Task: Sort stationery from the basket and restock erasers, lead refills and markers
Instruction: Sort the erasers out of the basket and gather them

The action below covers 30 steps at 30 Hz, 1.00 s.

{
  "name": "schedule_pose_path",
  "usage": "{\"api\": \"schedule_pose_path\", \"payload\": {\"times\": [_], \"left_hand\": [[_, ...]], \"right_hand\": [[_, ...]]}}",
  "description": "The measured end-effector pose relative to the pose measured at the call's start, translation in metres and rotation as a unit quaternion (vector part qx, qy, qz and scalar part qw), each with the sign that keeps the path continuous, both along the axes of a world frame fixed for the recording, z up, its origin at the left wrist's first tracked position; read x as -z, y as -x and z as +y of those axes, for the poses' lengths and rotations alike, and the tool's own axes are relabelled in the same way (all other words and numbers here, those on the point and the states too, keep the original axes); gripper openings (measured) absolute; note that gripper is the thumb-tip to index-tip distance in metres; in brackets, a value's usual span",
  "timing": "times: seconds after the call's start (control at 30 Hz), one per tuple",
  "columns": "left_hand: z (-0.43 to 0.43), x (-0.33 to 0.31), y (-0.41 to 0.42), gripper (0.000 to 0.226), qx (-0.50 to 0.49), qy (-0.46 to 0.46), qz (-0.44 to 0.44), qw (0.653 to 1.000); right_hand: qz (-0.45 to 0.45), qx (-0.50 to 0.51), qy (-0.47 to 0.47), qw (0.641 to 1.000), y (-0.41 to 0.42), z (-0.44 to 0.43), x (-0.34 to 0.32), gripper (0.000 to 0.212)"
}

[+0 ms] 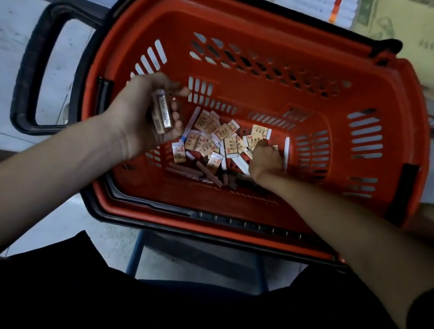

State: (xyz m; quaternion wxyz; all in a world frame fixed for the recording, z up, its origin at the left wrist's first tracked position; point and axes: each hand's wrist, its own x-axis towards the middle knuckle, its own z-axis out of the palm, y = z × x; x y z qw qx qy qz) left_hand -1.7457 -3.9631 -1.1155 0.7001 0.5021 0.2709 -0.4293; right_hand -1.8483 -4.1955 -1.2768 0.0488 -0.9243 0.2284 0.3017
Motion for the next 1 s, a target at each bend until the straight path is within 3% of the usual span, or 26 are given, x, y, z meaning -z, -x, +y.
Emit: {"api": "schedule_pose_path", "payload": {"times": [0.17, 0.33, 0.53, 0.7, 0.87, 1.0], "left_hand": [[-0.005, -0.001, 0.002, 0.025, 0.017, 0.015, 0.001, 1.000], [-0.014, -0.005, 0.008, 0.030, 0.034, 0.011, 0.003, 0.999], [-0.032, -0.018, 0.012, 0.043, 0.047, 0.029, 0.010, 0.998], [-0.051, -0.038, 0.018, 0.050, 0.042, 0.099, 0.029, 0.994], [-0.054, -0.051, 0.021, 0.042, 0.017, 0.148, 0.005, 0.989], [-0.041, -0.051, 0.010, 0.031, -0.003, 0.161, -0.023, 0.987]], "right_hand": [[0.003, 0.002, 0.019, 1.000, -0.004, -0.014, -0.002, 0.025], [-0.022, 0.000, -0.030, 0.999, -0.005, -0.023, -0.039, 0.020], [-0.192, -0.007, -0.133, 0.972, -0.022, -0.011, -0.141, 0.020], [-0.363, -0.106, -0.231, 0.896, -0.024, 0.023, -0.225, 0.035], [-0.310, -0.236, -0.164, 0.906, -0.024, 0.056, -0.231, 0.058], [-0.250, -0.240, -0.186, 0.919, -0.031, 0.053, -0.236, 0.086]]}}
